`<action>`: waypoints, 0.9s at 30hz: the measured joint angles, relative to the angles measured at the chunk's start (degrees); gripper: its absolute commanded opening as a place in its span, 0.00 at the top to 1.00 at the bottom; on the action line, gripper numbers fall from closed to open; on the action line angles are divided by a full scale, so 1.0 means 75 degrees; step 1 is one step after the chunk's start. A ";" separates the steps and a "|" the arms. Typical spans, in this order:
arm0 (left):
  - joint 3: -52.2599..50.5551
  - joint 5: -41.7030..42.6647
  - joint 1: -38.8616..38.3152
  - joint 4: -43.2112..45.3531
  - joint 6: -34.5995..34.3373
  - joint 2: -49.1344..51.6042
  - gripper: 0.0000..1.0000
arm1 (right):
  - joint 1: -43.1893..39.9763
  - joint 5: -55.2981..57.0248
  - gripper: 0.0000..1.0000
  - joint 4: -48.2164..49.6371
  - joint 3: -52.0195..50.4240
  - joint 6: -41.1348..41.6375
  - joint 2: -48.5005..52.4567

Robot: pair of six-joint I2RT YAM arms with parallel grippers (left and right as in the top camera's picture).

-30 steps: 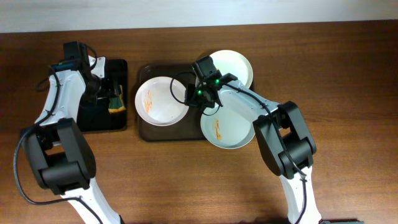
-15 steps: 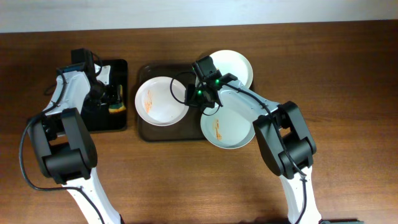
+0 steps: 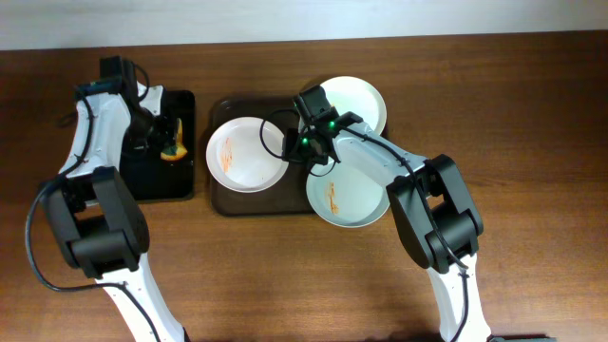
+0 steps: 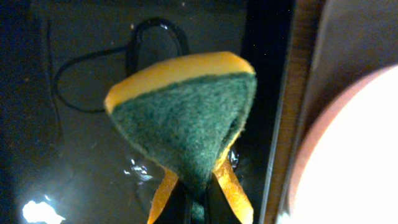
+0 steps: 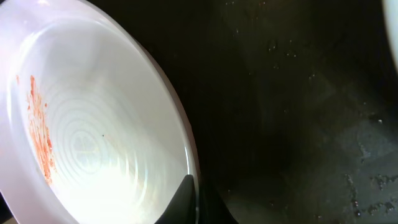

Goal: Clean dirty plates on tray and stack at the side
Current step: 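Grasp the green-yellow sponge with the left gripper and lift it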

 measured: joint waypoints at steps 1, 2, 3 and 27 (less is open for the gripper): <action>0.0341 0.0000 0.0000 -0.0420 0.0000 0.0017 0.99 | 0.0000 0.0000 0.96 0.0000 0.0000 0.0006 0.0000; 0.0580 0.0000 0.0000 -0.0597 0.0000 0.0017 0.99 | 0.0000 -0.0003 0.96 0.0000 0.0000 0.0003 0.0000; 0.0866 -0.0003 0.0000 -0.0746 0.0000 0.0017 0.99 | -0.0009 -0.0003 0.96 -0.0003 0.0000 0.0003 0.0000; 0.1192 0.0012 -0.0003 -0.0912 0.0055 0.0015 0.99 | -0.0093 0.0525 0.96 -0.0813 0.0291 -0.0321 -0.0006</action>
